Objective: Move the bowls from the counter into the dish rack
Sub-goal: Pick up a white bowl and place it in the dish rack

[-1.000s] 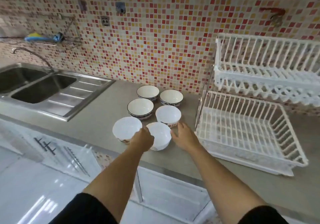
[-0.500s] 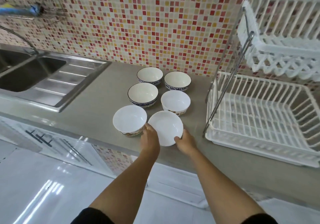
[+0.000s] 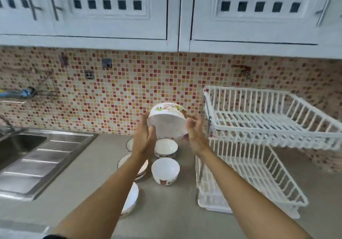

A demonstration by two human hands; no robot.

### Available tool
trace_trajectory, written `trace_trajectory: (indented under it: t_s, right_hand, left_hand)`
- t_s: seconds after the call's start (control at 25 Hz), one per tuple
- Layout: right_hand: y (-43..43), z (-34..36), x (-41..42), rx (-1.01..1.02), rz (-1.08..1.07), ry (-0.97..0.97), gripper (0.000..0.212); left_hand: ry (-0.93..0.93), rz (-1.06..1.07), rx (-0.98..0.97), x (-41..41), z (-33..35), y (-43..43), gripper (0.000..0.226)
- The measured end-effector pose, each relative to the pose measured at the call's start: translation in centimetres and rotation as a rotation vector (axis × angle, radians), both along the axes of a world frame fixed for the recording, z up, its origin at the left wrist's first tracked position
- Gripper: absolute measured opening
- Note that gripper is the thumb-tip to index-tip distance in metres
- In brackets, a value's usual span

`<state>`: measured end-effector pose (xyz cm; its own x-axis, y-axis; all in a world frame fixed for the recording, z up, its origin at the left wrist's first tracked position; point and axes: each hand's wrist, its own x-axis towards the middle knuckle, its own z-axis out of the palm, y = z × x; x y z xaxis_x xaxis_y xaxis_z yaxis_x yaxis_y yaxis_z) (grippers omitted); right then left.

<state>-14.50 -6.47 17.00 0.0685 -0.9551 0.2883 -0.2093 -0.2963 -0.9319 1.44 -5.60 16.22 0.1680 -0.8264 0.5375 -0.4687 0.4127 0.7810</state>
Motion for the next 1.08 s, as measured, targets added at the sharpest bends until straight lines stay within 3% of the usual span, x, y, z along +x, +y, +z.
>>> trace_trajectory:
  t_s: [0.04,0.12,0.16,0.32,0.52,0.64,0.72,0.84,1.0,1.08]
  right_hand:
    - [0.2,2.4,-0.7,-0.054,0.006,-0.015,0.068]
    - [0.1,6.2,-2.9,-0.125,0.03,-0.05,0.035]
    - [0.0,7.7,-4.3,-0.155,0.04,-0.056,0.029]
    - [-1.0,12.0,-12.6,-0.209,0.106,0.02,0.071]
    - [-4.6,12.7,-21.4,-0.144,-0.051,0.428,0.118]
    - [-7.0,11.3,-23.8,-0.134,-0.153,0.713,0.118]
    - [-9.4,9.5,-26.1,-0.075,-0.149,0.85,0.115]
    - [-11.8,7.4,-26.6,-0.024,-0.13,0.941,0.114]
    - [-13.7,6.6,-26.6,0.049,-0.026,1.042,0.089]
    - [-14.7,6.1,-26.4,0.062,-0.041,1.106,0.109]
  left_hand:
    - [0.033,-0.046,-0.062,-0.7,2.0,-0.3,0.048]
    - [0.087,-0.126,-0.127,-2.3,5.5,-1.0,0.045]
    - [0.101,-0.159,-0.15,-3.1,6.9,-1.3,0.042]
    - [0.044,-0.263,-0.127,-8.1,11.8,-3.0,0.03]
    - [-0.102,-0.456,0.124,-14.8,13.6,-8.3,0.088]
    - [-0.234,-0.46,0.24,-18.4,12.8,-10.8,0.074]
    - [-0.189,-0.409,0.335,-21.9,11.2,-13.7,0.063]
    - [-0.25,-0.315,0.513,-23.5,9.2,-16.1,0.06]
    - [-0.358,-0.196,0.643,-25.2,9.0,-18.1,0.042]
    - [-0.403,-0.186,0.705,-25.3,8.9,-18.7,0.038]
